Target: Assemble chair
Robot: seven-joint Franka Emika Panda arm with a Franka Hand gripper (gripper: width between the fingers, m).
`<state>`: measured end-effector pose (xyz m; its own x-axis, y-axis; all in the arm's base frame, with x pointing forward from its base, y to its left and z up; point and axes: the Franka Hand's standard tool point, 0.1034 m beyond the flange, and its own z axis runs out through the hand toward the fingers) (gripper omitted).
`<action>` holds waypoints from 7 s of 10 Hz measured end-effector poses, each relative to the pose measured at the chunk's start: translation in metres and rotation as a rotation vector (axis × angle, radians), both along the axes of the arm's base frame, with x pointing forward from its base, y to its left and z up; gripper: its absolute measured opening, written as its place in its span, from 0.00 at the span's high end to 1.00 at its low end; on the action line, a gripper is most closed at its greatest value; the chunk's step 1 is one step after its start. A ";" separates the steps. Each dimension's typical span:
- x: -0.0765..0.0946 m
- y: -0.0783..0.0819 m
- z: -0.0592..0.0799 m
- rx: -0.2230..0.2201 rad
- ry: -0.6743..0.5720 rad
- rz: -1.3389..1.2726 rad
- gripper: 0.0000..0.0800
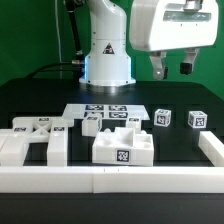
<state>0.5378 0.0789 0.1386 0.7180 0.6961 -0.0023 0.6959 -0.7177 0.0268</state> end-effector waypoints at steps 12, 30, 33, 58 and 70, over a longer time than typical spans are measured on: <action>0.003 -0.017 -0.015 0.021 0.015 -0.327 0.19; 0.013 -0.031 -0.104 0.073 0.045 -0.969 0.19; 0.009 -0.029 -0.118 0.072 0.043 -0.918 0.19; 0.052 0.036 -0.122 0.116 0.003 -0.786 0.96; 0.065 0.028 -0.114 0.082 0.028 -0.854 0.43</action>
Offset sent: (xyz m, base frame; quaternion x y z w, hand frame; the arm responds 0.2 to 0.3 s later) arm 0.0000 0.0000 0.0000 0.0000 0.0000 0.0000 1.0000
